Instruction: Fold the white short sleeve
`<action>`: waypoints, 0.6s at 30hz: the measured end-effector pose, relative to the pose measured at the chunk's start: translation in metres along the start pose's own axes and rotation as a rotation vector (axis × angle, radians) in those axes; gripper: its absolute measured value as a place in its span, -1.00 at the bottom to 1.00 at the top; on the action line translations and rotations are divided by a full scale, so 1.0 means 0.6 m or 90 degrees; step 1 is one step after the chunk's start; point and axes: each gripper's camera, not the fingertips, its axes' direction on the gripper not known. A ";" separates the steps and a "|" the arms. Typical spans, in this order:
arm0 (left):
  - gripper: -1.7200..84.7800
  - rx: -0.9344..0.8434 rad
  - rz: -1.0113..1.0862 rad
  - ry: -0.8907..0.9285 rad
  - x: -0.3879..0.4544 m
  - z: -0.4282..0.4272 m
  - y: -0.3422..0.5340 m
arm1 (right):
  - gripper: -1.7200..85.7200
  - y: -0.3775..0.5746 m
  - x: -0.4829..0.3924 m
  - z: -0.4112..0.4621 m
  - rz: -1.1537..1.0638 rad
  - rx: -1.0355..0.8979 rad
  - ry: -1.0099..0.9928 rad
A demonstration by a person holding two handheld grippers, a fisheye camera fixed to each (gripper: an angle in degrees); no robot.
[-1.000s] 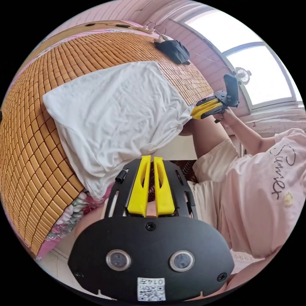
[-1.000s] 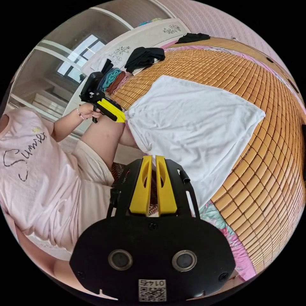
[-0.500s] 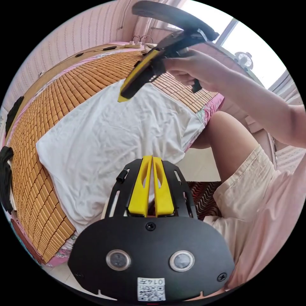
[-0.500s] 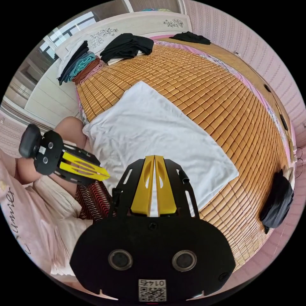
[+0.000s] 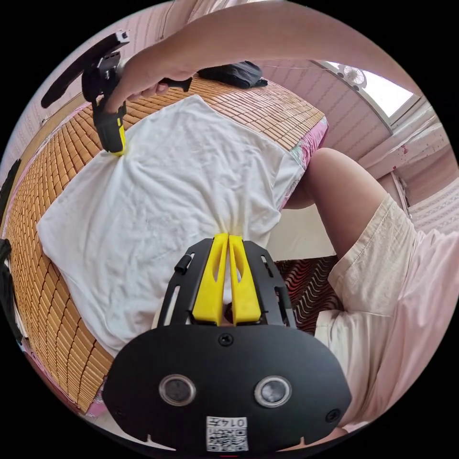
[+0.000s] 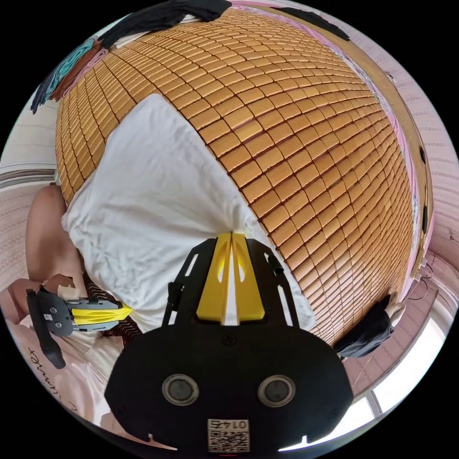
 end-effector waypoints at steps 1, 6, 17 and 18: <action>-0.98 -0.001 0.001 0.003 0.003 0.002 0.000 | -0.97 -0.009 0.004 -0.003 -0.016 -0.032 -0.005; -0.98 -0.008 0.015 0.000 0.025 0.007 0.000 | -0.97 -0.027 0.037 -0.023 -0.002 -0.044 0.022; -0.74 0.188 0.037 0.041 0.089 -0.034 0.011 | -0.81 0.408 0.128 -0.102 0.215 0.135 -0.075; -0.73 0.191 0.038 0.042 0.095 -0.034 0.007 | -0.77 0.482 0.131 -0.082 0.267 0.128 -0.106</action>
